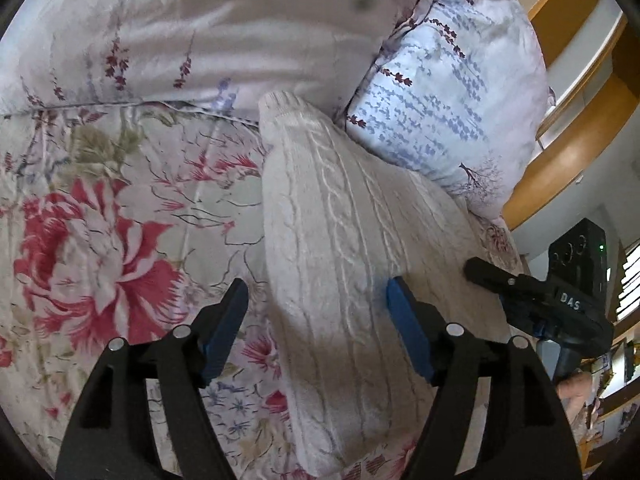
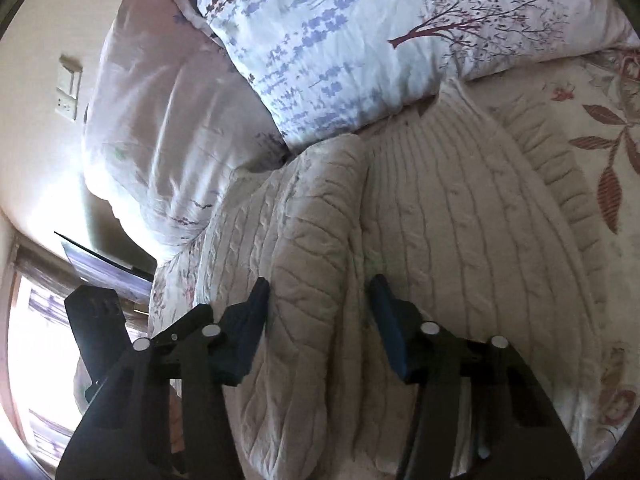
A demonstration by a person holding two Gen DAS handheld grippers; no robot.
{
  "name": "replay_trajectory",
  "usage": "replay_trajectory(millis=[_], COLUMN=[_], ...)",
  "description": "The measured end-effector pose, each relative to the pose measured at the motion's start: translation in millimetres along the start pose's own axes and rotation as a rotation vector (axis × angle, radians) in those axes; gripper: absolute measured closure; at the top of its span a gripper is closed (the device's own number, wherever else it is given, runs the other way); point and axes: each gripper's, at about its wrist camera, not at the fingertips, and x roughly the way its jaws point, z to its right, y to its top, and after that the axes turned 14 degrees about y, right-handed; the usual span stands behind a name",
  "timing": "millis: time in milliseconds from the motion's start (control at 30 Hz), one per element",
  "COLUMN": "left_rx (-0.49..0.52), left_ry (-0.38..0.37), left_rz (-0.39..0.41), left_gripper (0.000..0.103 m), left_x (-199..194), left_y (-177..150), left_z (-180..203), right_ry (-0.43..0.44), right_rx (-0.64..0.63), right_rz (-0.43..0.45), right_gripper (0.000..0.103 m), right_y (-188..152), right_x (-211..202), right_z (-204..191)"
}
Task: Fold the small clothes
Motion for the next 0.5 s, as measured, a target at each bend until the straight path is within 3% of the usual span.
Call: replay_trajectory(millis=[167,233,267,500], left_rx=[-0.032,-0.033,-0.032,-0.1], left_ry=[-0.048,-0.058,-0.062,-0.136], left_rz=[-0.034,-0.038,-0.04,-0.058], left_gripper=[0.028,0.027,0.026,0.021], left_x=[11,12,12,5], left_y=[-2,-3,-2,-1], left_z=[3,5,7,4], right_ry=[0.035,0.035,0.028,-0.111], right_rx=[0.024,0.033,0.026,-0.211], right_rz=[0.002,0.012,0.013,0.084], right_gripper=[0.057,0.077,0.079,0.086], right_y=[6,9,10,12], right_x=[10,13,15,-7], right_z=[4,7,7,-38])
